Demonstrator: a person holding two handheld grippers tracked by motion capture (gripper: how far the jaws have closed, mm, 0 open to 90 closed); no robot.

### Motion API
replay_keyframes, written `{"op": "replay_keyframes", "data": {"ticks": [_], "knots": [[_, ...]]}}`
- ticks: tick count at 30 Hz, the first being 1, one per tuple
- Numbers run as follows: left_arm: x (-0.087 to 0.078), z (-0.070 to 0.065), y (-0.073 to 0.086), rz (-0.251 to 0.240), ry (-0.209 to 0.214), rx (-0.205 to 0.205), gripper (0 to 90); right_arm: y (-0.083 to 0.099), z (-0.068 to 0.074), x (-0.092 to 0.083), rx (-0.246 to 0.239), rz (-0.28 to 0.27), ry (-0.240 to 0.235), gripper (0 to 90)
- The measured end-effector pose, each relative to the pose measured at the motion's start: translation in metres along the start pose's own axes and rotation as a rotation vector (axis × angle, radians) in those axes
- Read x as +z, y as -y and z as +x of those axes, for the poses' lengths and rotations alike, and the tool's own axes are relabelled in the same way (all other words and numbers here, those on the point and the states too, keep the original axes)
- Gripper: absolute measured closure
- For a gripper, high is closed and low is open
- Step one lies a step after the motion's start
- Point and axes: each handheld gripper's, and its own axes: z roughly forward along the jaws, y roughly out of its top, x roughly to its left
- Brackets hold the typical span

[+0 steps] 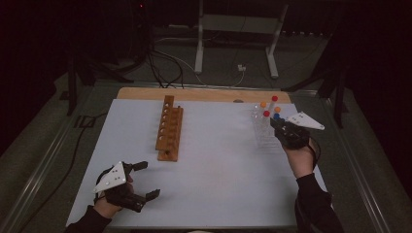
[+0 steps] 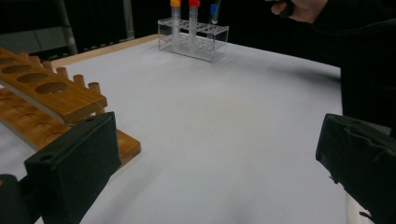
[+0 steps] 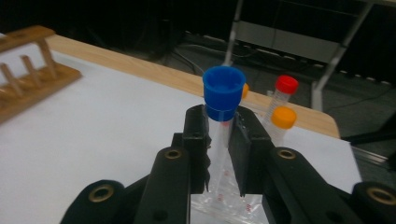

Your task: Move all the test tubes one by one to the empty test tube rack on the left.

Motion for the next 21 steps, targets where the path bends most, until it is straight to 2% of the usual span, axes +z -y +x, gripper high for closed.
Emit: {"op": "replay_keyframes", "data": {"ticks": [7,9,10,12,15,17,19,21], "knots": [[0.001,-0.001,-0.002,0.015,-0.006,-0.015,0.5,-0.002,0.013,-0.001,-0.013,0.014,-0.054,77.8],[0.002,-0.002,-0.003,0.016,0.003,-0.021,0.5,-0.001,0.015,-0.001,-0.014,0.017,-0.064,77.8],[0.003,-0.003,-0.003,0.015,0.009,-0.024,0.5,0.0,0.022,0.0,-0.041,0.026,-0.076,77.8],[0.007,-0.005,-0.006,0.025,0.025,-0.025,0.5,0.0,0.027,0.0,-0.041,0.034,-0.102,77.8],[0.008,-0.005,-0.008,0.023,0.024,-0.022,0.5,0.0,0.034,-0.002,-0.051,0.041,-0.129,77.8],[0.008,-0.004,-0.012,0.012,0.045,-0.045,0.5,0.0,0.038,-0.002,-0.054,0.047,-0.151,77.8],[0.01,-0.002,-0.015,0.018,0.049,-0.039,0.5,0.001,0.043,-0.003,-0.057,0.053,-0.175,77.8],[0.011,-0.001,-0.017,0.018,0.055,-0.041,0.5,0.002,0.046,-0.003,-0.066,0.058,-0.183,77.8]]}}
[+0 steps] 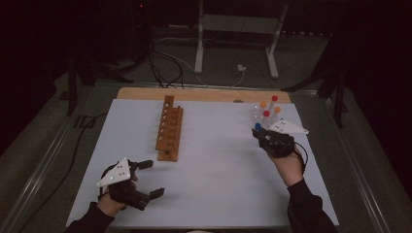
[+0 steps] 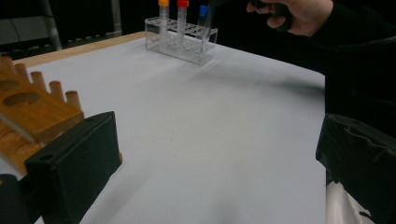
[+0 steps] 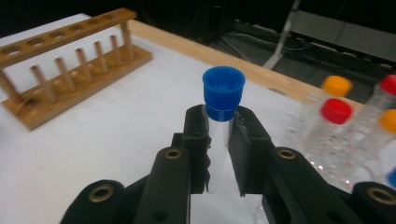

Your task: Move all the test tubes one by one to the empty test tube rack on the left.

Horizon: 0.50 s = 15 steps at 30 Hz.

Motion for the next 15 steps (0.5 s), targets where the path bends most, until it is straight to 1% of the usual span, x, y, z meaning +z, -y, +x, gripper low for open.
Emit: {"op": "replay_keyframes", "data": {"ticks": [2,3,4,5,7,9,11,12,14,15], "knots": [[0.004,0.001,-0.004,0.004,0.008,-0.004,0.5,0.001,0.005,0.001,-0.006,0.004,-0.023,77.8],[0.006,0.002,-0.007,0.005,0.017,-0.008,0.5,0.002,0.01,0.001,-0.014,0.009,-0.042,77.8],[0.009,0.003,-0.009,0.009,0.017,0.001,0.5,0.002,0.01,0.001,-0.014,0.009,-0.042,77.8],[0.011,0.003,-0.012,0.012,0.021,0.003,0.6,0.002,0.014,0.0,-0.019,0.011,-0.062,77.8],[0.015,0.003,-0.018,0.018,0.036,0.002,2.1,0.003,0.019,0.0,-0.028,0.014,-0.083,77.8],[0.019,0.003,-0.023,0.022,0.032,0.006,2.1,0.004,0.023,0.0,-0.03,0.014,-0.103,77.8],[0.024,0.003,-0.03,0.02,0.039,-0.012,2.1,0.005,0.028,0.001,-0.037,0.017,-0.12,77.8],[0.024,0.003,-0.03,0.02,0.039,-0.012,2.1,0.005,0.03,0.002,-0.038,0.02,-0.131,77.8],[0.03,0.003,-0.038,0.038,0.051,-0.003,2.1,0.006,0.035,0.003,-0.044,0.024,-0.148,77.8],[0.031,0.003,-0.041,0.043,0.063,-0.001,2.1,0.006,0.037,0.004,-0.048,0.027,-0.161,77.8]]}}
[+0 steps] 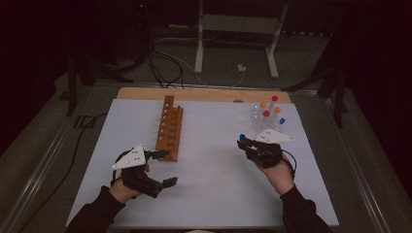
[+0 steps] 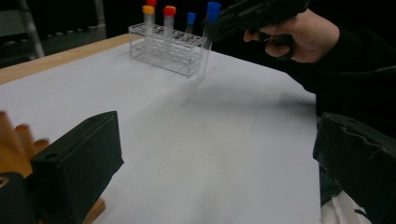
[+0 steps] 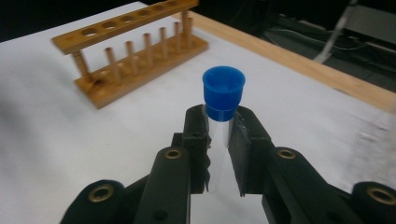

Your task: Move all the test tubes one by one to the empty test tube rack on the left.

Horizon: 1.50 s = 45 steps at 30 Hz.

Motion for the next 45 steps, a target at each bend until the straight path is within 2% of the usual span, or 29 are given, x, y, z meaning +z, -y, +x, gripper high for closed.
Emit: {"op": "replay_keyframes", "data": {"ticks": [5,12,22,31,36,37,39,40,45], "knots": [[0.008,0.003,-0.012,0.014,0.037,-0.003,2.1,0.0,0.011,0.004,-0.018,0.008,-0.032,77.8],[0.02,0.005,-0.023,0.017,0.058,0.007,2.1,0.0,0.024,0.006,-0.034,0.006,-0.083,77.7],[0.045,0.001,-0.049,0.014,0.118,0.042,2.2,-0.001,0.044,0.011,-0.059,0.007,-0.162,77.8],[0.064,0.001,-0.058,0.013,0.139,0.043,5.0,-0.002,0.056,0.012,-0.076,0.006,-0.202,77.8],[0.074,0.0,-0.062,0.003,0.136,0.052,9.8,-0.002,0.059,0.012,-0.081,0.003,-0.212,77.8],[0.077,0.0,-0.062,-0.007,0.133,0.049,16.7,-0.003,0.059,0.012,-0.079,0.001,-0.217,77.8],[0.078,0.001,-0.063,-0.004,0.129,0.049,17.5,-0.003,0.06,0.012,-0.081,0.001,-0.217,77.8],[0.081,0.0,-0.063,-0.001,0.122,0.055,22.7,-0.003,0.06,0.012,-0.08,0.002,-0.222,77.8],[0.089,0.0,-0.063,0.016,0.11,0.06,34.4,-0.003,0.061,0.011,-0.082,0.0,-0.225,77.8]]}}
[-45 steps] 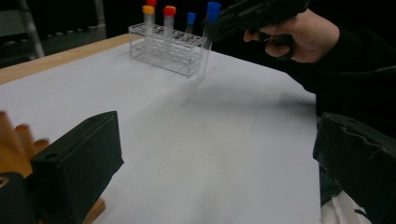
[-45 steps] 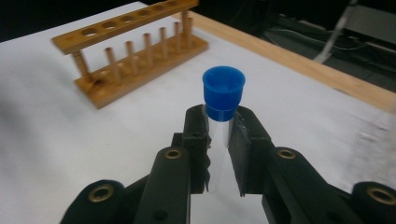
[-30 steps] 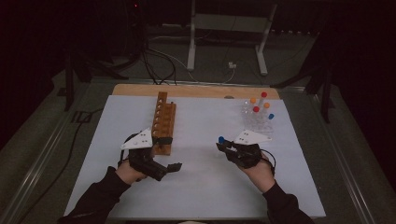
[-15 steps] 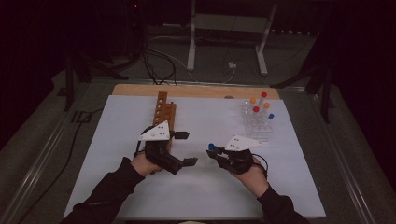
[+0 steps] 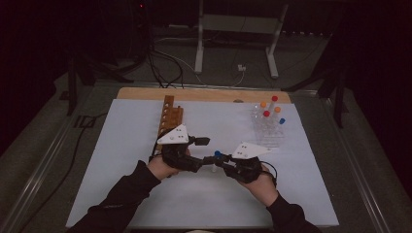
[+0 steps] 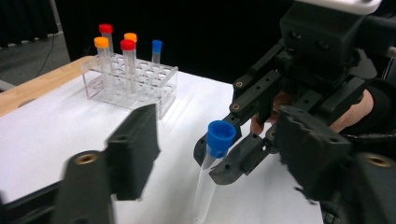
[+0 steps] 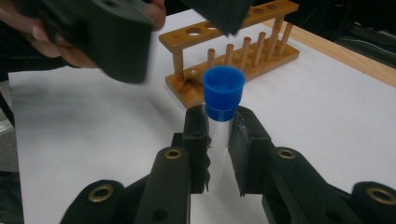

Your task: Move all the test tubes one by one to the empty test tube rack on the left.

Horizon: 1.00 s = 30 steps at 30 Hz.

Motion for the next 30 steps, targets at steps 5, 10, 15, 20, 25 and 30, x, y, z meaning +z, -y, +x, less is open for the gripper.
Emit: {"op": "replay_keyframes", "data": {"ticks": [5,10,15,20,25,30], "knots": [[0.005,0.0,0.0,0.01,-0.002,0.006,48.0,0.0,0.001,0.0,-0.001,0.001,-0.004,77.7],[0.009,-0.002,0.0,0.021,0.01,0.022,61.4,-0.001,0.001,0.0,-0.003,-0.002,-0.005,77.8],[0.011,-0.002,0.001,0.043,0.012,0.038,69.1,-0.001,0.002,0.0,-0.003,0.001,-0.008,77.8],[0.013,-0.004,0.002,0.057,0.006,0.06,74.4,-0.001,0.001,0.0,0.003,-0.003,-0.007,77.8],[0.014,-0.005,0.001,0.059,0.003,0.067,76.2,-0.001,0.001,-0.001,0.009,-0.002,-0.008,77.7],[0.014,-0.006,0.001,0.063,-0.006,0.078,77.0,-0.001,0.001,0.0,0.012,-0.003,-0.009,77.6]]}}
